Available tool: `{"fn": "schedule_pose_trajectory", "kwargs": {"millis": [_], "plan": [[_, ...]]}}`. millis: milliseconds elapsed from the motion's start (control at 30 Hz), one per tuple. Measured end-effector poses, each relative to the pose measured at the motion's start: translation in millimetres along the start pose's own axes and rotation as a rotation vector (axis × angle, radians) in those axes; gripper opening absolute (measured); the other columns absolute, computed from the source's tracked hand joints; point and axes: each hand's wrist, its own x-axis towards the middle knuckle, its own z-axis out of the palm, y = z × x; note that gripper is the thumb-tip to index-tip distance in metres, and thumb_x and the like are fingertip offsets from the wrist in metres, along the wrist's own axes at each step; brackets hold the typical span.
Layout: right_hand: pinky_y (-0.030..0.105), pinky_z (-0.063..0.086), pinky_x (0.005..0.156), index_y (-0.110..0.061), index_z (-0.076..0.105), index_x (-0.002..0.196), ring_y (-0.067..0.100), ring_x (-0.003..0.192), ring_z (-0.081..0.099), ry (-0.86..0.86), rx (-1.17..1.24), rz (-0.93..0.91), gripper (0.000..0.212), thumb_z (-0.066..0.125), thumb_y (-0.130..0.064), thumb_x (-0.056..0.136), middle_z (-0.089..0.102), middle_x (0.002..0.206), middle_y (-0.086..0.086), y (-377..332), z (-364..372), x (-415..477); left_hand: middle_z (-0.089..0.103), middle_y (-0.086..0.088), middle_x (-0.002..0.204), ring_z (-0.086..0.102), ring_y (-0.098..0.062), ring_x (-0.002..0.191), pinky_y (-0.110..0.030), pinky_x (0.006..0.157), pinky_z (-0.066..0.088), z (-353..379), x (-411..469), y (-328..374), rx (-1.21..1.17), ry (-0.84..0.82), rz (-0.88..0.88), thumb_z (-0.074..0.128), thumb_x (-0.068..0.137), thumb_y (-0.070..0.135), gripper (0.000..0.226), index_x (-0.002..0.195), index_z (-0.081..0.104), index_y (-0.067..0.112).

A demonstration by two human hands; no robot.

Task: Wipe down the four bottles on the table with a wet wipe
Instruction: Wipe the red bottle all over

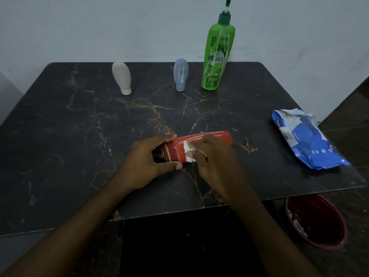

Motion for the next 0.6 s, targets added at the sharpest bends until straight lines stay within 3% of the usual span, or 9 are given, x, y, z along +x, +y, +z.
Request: {"fn": "schedule_pose_trajectory", "kwargs": {"millis": [233,300,400,467,600], "plan": [[0.025,0.049,0.073,-0.014,0.069,0.115,0.011,0.083,0.058,0.022,0.108,-0.080,0.022,0.060,-0.017,0.095,0.058,0.102,-0.001,-23,4,16,0.072,0.010,0.119,0.070,0.000,0.104,-0.016,0.090,0.054,0,-1,4,-0.047,-0.018,0.020,0.092,0.064,0.030,0.076,0.134,0.065,0.016],[0.026,0.048,0.070,-0.011,0.072,0.107,0.012,0.079,0.057,-0.003,0.081,-0.122,0.019,0.058,-0.017,0.095,0.058,0.098,0.000,-22,4,15,0.072,0.008,0.121,0.070,0.000,0.105,-0.015,0.092,0.053,0,-1,3,-0.071,-0.014,0.011,0.090,0.063,0.032,0.079,0.135,0.065,0.015],[0.037,0.053,0.068,-0.007,0.072,0.100,0.017,0.077,0.060,-0.039,0.032,-0.162,0.017,0.060,-0.016,0.093,0.062,0.094,0.004,-17,4,2,0.067,0.007,0.133,0.066,-0.001,0.115,-0.018,0.097,0.053,0,0,0,-0.083,-0.026,0.001,0.090,0.062,0.035,0.082,0.138,0.063,0.018],[0.039,0.053,0.068,-0.007,0.072,0.102,0.019,0.077,0.060,-0.051,0.028,-0.159,0.017,0.061,-0.015,0.093,0.063,0.093,0.005,-16,3,-3,0.064,0.008,0.136,0.064,-0.002,0.118,-0.020,0.098,0.054,0,0,0,-0.079,-0.033,0.004,0.088,0.062,0.040,0.083,0.138,0.062,0.021],[0.030,0.053,0.073,-0.012,0.070,0.116,0.013,0.082,0.058,-0.033,0.032,-0.111,0.024,0.059,-0.016,0.095,0.063,0.102,0.003,-8,-3,1,0.063,0.014,0.135,0.064,0.001,0.116,-0.019,0.095,0.055,0,0,-1,-0.053,-0.023,-0.010,0.093,0.064,0.033,0.080,0.137,0.062,0.026]]}}
